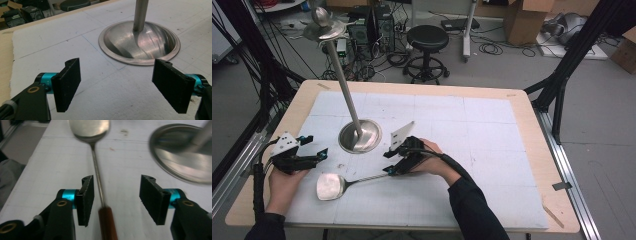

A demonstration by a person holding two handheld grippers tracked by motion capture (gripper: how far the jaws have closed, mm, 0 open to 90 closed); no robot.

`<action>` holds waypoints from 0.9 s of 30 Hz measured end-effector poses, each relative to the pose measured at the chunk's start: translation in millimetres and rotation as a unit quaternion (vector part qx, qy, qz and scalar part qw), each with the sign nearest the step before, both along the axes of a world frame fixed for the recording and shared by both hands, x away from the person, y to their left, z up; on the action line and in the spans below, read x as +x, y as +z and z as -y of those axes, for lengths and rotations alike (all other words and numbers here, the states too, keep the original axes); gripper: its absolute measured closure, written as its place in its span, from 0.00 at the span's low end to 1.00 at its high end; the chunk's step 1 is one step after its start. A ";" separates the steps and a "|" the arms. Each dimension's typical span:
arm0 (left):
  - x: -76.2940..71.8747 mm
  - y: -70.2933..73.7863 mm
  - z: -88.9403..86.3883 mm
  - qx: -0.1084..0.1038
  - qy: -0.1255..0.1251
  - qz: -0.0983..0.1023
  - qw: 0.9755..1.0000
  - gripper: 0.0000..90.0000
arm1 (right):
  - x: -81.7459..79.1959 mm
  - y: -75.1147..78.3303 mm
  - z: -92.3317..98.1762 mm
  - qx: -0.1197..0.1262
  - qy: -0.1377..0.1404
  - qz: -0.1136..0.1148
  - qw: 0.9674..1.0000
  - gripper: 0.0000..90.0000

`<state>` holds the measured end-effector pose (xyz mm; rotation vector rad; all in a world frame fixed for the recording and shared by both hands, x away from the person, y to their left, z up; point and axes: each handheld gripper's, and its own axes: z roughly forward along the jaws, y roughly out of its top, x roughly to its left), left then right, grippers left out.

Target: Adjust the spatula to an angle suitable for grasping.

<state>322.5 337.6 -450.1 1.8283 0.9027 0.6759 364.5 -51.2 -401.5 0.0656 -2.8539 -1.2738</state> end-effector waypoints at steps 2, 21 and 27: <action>0.2 0.0 0.0 -0.001 0.001 0.000 1.000 0.26 | 0.8 2.3 17.6 0.011 -0.024 -0.001 1.000 0.45; 0.7 -0.1 -0.9 -0.006 0.003 -0.002 1.000 0.26 | -12.3 -14.9 170.0 0.100 -0.267 0.011 0.958 0.27; 1.4 0.0 -1.9 -0.010 0.003 -0.004 1.000 0.27 | -21.0 -27.2 196.7 0.106 -0.334 0.019 0.937 0.25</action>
